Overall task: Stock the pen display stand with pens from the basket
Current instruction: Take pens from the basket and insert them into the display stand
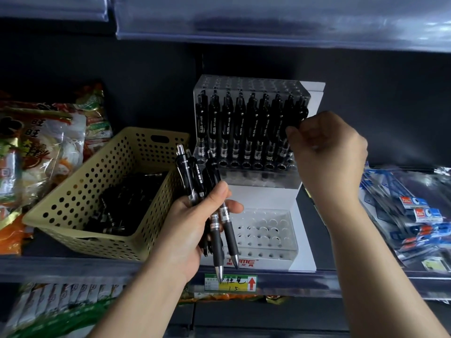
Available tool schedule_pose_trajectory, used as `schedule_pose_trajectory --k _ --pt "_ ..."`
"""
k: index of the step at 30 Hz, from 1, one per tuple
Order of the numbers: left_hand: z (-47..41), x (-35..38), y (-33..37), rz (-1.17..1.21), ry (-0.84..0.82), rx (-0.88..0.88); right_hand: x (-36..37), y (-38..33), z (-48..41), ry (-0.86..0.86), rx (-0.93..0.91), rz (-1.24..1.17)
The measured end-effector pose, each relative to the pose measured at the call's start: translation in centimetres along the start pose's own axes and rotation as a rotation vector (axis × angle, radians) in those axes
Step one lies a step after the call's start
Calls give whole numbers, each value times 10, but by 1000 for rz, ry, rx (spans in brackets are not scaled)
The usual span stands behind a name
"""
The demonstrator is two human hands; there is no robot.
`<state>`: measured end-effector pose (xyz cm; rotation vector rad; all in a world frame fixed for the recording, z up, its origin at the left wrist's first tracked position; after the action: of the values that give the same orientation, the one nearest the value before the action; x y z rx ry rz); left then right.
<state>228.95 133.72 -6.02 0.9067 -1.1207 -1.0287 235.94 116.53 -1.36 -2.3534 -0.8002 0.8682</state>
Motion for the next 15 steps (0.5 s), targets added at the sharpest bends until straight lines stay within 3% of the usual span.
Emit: schedule_pose_trajectory --k 11,15 --pt "-2 -2 0 4 -39 24 5 5 0 -92 79 -2" --pt "-1 -1 0 23 -64 34 1 0 6 14 79 -102"
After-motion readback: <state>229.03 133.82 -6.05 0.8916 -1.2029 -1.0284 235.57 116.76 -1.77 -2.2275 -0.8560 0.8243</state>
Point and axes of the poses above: each hand's wrist, its own z-axis away from the middle knuckle, its own x-axis out of the palm, y = z × x, the point moved 2 cm from there along -z, towards the middle knuckle, and after that the axes turned 3 degrees about -y, right-handed, at the moved point
